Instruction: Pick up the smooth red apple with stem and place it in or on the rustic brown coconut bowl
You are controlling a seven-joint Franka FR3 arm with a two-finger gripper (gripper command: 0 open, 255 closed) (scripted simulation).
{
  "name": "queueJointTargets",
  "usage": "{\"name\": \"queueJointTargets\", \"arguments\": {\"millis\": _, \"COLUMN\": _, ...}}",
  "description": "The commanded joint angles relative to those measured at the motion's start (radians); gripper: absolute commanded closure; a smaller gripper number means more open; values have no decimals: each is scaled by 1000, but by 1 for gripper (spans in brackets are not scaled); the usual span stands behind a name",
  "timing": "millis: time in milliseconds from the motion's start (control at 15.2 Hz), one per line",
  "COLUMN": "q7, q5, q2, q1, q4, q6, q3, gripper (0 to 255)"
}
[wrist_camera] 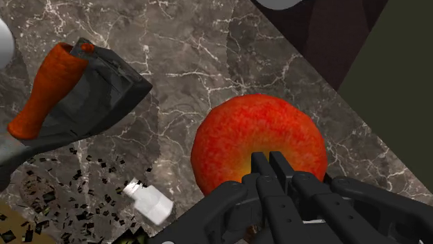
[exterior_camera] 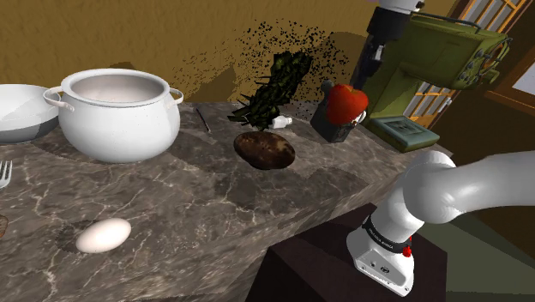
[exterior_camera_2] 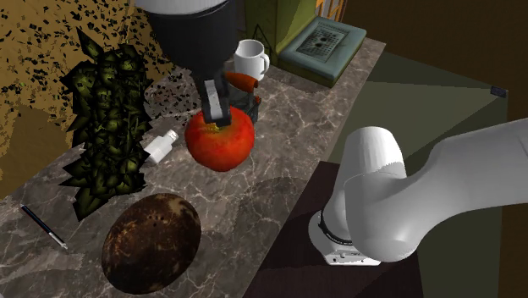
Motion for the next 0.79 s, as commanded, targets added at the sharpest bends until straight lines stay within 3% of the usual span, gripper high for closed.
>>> {"name": "queueJointTargets", "arguments": {"millis": 0, "q7": 33, "q5": 21, "q2": 65, "q1": 4, "q4": 47, "q6": 17, "q3": 31, "gripper": 255}}
{"name": "queueJointTargets", "arguments": {"millis": 726, "q7": 218, "q5": 62, "q2": 442, "q1": 13, "q4": 408, "q6": 26, "q3": 197, "gripper": 255}}
